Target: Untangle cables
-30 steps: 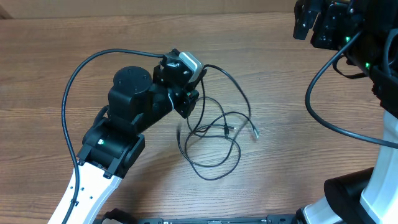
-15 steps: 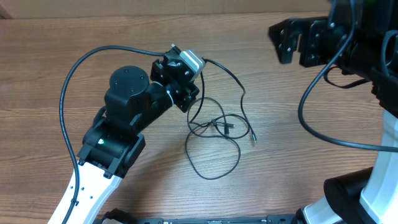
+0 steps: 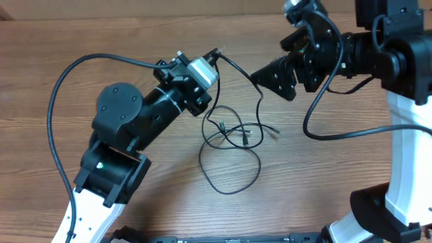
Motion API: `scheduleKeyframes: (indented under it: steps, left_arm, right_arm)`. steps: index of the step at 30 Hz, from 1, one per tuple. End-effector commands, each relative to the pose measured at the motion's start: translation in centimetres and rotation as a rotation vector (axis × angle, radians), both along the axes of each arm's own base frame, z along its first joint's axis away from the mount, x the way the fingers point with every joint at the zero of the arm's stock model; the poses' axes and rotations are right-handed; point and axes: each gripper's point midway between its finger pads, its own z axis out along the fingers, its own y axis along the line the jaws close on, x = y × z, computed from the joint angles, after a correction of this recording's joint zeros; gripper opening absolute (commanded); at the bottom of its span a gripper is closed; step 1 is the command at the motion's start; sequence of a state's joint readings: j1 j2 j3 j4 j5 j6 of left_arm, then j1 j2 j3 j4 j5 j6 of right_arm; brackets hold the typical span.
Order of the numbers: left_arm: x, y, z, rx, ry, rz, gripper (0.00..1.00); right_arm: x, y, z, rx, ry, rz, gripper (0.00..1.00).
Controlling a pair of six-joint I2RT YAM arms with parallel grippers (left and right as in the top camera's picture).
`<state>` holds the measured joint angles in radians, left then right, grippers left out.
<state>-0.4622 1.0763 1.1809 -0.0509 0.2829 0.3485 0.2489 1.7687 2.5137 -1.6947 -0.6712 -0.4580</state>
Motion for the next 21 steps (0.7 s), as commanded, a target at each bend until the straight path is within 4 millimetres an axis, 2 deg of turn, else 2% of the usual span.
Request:
scheduleKeyframes:
  steps: [1, 7, 15, 17, 21]
  left_arm:
    - [-0.7, 1.1, 2.2, -0.013, -0.071, 0.038, 0.04]
    - [-0.3, 1.8, 1.5, 0.062, -0.097, 0.076, 0.04]
    - [2.6, 7.1, 1.4, 0.075, -0.081, 0.357, 0.04]
    - [2.5, 6.8, 1.4, 0.066, -0.077, 0.325, 0.04]
    - [1.3, 4.6, 1.4, 0.079, -0.096, 0.181, 0.04]
  right_arm:
    - [-1.0, 1.5, 0.4, 0.059, -0.064, 0.174, 1.0]
    - [-1.1, 1.9, 0.3, 0.07, -0.1, 0.234, 1.0]
    - [0.6, 0.8, -0.6, -0.027, -0.14, 0.16, 1.0]
    - [0.8, 0.8, -0.5, -0.024, -0.15, 0.161, 1.0]
    - [0.7, 1.2, -0.1, -0.009, -0.165, 0.181, 1.0]
